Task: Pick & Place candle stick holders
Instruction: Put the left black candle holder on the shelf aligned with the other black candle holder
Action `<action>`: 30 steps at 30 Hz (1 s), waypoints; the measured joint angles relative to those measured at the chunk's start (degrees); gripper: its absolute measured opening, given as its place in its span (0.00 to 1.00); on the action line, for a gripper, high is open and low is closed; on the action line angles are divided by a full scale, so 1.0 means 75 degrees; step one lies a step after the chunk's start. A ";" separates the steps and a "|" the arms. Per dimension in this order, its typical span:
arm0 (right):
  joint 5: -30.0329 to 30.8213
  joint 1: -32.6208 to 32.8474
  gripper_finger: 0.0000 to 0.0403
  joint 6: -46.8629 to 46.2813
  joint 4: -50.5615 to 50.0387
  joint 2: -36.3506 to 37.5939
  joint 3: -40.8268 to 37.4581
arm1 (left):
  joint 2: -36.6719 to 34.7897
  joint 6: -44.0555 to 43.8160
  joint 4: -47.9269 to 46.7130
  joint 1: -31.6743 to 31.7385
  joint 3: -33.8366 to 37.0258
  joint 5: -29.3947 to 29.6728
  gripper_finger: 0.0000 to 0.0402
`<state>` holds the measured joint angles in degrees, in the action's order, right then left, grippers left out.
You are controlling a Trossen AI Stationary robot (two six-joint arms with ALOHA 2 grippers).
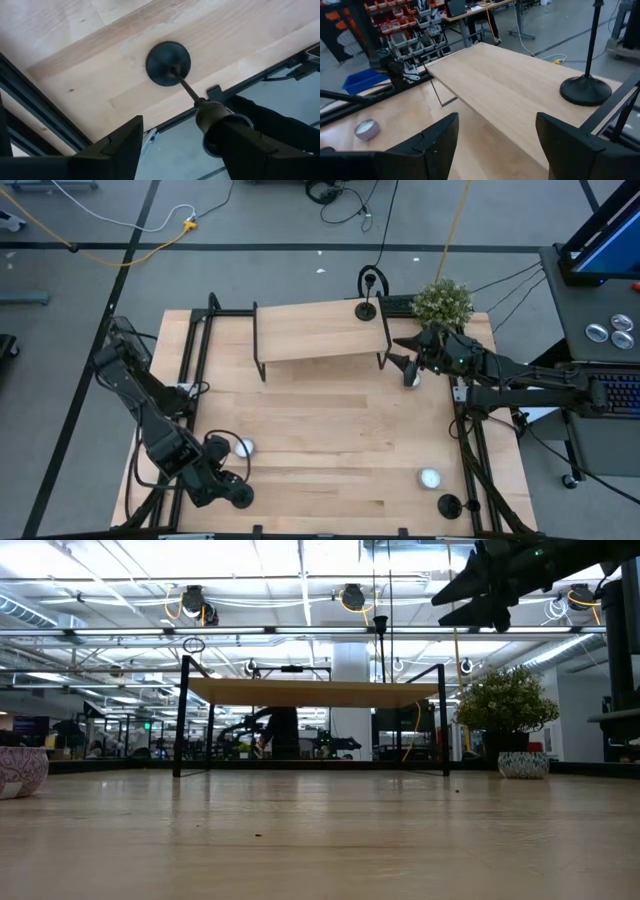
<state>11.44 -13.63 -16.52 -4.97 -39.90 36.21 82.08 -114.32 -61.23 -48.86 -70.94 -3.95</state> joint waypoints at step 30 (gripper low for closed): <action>-0.2034 0.0117 0.63 -0.0894 0.0569 -0.0052 0.0000 | 0.0435 0.4190 0.1662 0.1948 -0.1168 0.1854 0.04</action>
<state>-3.81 -12.75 -23.22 -0.71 -40.29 36.21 85.34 -82.90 -48.77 -34.25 -79.69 9.96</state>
